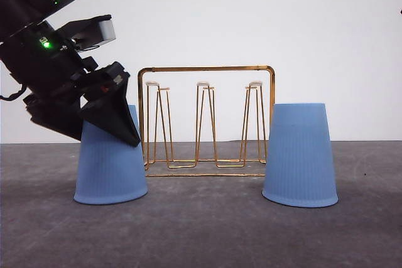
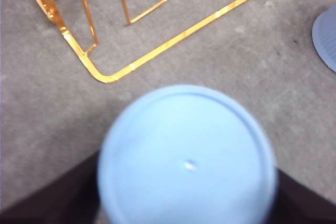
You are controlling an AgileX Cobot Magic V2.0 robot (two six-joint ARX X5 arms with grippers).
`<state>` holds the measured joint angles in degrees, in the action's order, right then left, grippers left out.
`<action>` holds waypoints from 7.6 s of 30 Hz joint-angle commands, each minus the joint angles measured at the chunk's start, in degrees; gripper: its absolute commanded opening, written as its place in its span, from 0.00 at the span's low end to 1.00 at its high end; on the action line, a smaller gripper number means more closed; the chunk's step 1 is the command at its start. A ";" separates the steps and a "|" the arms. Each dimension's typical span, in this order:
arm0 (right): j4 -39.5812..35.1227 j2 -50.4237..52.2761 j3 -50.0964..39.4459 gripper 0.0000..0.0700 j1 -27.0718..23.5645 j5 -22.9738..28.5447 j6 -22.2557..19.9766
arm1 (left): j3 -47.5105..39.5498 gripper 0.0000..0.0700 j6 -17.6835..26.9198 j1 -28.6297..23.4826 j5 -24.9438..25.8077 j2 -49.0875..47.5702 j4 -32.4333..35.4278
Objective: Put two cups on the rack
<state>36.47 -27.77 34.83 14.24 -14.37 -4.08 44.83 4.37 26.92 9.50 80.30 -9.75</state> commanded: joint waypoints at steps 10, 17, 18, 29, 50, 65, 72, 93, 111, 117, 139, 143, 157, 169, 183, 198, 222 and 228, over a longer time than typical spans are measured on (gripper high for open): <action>-0.65 -0.09 0.57 0.63 0.31 0.02 0.63 | 16.62 0.38 -2.54 0.66 -0.74 -2.35 -20.21; -0.66 -0.09 0.57 0.63 0.31 0.02 0.63 | 28.39 0.39 -4.37 1.29 -4.54 -2.35 -25.70; -0.66 -0.09 0.57 0.63 0.31 0.02 0.63 | 29.60 0.39 -4.94 1.29 -4.92 -2.35 -25.72; -0.85 -0.09 0.57 0.63 0.31 0.04 0.63 | 32.64 0.39 -6.21 1.29 -9.54 0.87 -15.94; -0.83 -0.09 0.57 0.63 0.31 0.02 0.64 | 33.65 0.80 -6.73 1.44 -8.93 18.08 -18.40; -1.19 -0.88 0.57 0.63 0.31 -1.74 2.19 | 35.82 0.60 -11.57 0.79 -3.28 4.25 -42.31; -6.47 -5.48 0.57 0.63 1.54 -4.24 2.73 | 16.50 0.60 -16.50 0.03 -3.46 -10.93 -29.19; -32.88 -38.73 0.57 0.95 9.56 -2.77 3.48 | 1.63 0.60 -19.00 -0.44 -5.27 -24.23 -27.31; -24.05 -46.14 5.78 0.55 9.94 -0.38 9.30 | 1.63 0.60 -18.98 -0.44 -6.29 -24.23 -24.96; -7.69 -45.09 19.27 0.55 9.94 -0.13 8.07 | 1.63 0.60 -18.98 -0.44 -6.80 -24.23 -24.89; -24.07 -55.13 31.58 0.55 10.38 5.28 2.13 | 1.63 0.60 -18.91 -0.44 -8.53 -24.23 -23.41; -24.14 -60.03 31.58 0.55 10.38 5.28 2.12 | 1.63 0.60 -19.00 -0.44 -8.53 -24.23 -22.90; -20.71 -67.73 32.43 0.85 10.38 5.37 2.50 | 1.63 0.62 -19.04 -0.44 -8.48 -24.23 -22.19; 7.72 -54.87 40.50 0.72 9.81 5.42 3.56 | 1.62 0.62 -20.07 -0.53 -8.42 -25.35 -26.51; -13.49 -21.58 5.05 0.72 5.07 1.72 8.64 | -7.76 0.62 -19.04 -10.14 -4.77 -44.31 -29.10; -20.83 -16.17 -4.68 0.03 5.14 0.75 11.33 | -12.09 0.00 -7.67 -12.17 -1.78 -49.29 -23.98; -21.91 -15.89 -4.68 0.03 5.11 -0.45 11.18 | -26.94 0.00 -6.30 -19.71 -2.05 -65.43 -8.20; -21.91 -15.89 -4.68 0.03 5.11 -0.45 11.19 | -38.28 0.00 -6.31 -24.71 -2.79 -77.93 -3.59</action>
<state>15.14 -43.44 29.47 19.11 -14.79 7.53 6.98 -2.55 2.35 7.08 3.09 -14.32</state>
